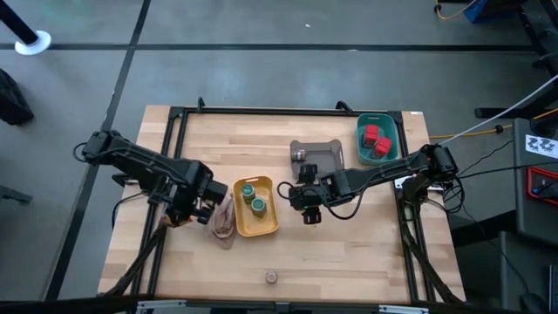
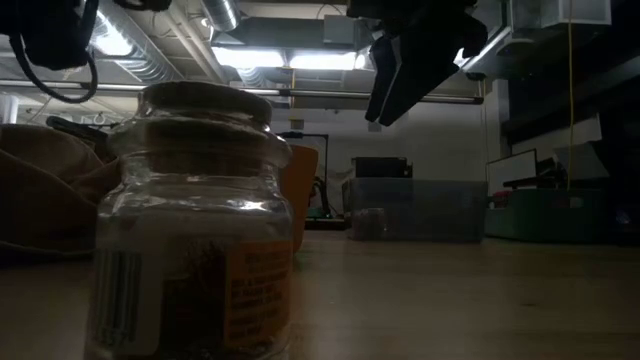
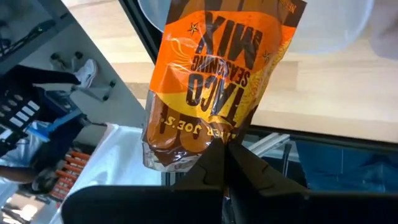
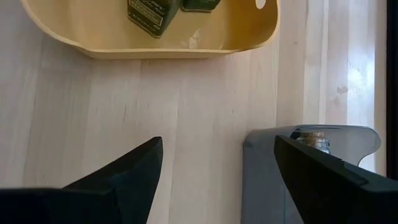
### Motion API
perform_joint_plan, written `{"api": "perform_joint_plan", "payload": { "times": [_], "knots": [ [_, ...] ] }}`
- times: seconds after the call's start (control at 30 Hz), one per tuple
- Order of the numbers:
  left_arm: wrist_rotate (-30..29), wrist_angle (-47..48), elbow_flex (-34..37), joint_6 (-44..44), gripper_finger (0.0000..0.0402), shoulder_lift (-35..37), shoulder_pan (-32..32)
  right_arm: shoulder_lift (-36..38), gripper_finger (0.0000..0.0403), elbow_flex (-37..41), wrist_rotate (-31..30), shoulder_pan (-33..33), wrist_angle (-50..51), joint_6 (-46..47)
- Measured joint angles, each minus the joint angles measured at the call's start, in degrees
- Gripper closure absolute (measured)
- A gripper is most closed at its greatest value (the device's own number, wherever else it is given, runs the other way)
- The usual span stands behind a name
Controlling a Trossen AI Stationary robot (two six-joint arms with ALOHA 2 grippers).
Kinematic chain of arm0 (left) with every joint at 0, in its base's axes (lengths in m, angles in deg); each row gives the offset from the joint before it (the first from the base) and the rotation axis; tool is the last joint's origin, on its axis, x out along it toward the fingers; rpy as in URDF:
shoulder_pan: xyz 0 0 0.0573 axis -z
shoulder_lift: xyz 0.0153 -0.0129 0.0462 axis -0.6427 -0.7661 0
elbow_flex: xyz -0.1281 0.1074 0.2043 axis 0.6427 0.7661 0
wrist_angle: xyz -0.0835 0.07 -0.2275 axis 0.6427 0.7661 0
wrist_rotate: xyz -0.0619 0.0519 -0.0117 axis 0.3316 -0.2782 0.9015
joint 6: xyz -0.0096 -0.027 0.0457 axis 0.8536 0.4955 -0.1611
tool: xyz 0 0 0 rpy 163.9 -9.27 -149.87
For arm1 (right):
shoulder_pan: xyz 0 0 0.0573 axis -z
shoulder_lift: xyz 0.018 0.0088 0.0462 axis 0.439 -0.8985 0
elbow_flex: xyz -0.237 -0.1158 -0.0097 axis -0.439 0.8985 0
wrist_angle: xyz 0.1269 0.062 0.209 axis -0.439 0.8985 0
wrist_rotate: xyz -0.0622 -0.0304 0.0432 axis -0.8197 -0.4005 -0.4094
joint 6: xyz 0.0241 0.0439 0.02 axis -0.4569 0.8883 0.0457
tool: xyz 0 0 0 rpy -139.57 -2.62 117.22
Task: Sort spices by type
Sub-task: Put the orange seasoning bag into the transparent bin
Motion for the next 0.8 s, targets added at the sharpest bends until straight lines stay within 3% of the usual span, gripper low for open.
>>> {"api": "perform_joint_plan", "payload": {
  "times": [0.5,0.8],
  "knots": [
    [0.2,-1.3,6.6,-14.3,0.0398,0.0,-5.7,0.0,0.0095,0.0,0.0,0.0,-0.1,-0.2],
    [0.1,-1.3,6.6,-20.3,0.0328,0.0,-6.5,0.0,0.0095,0.0,0.0,0.0,-0.1,-0.2]
  ]
}}
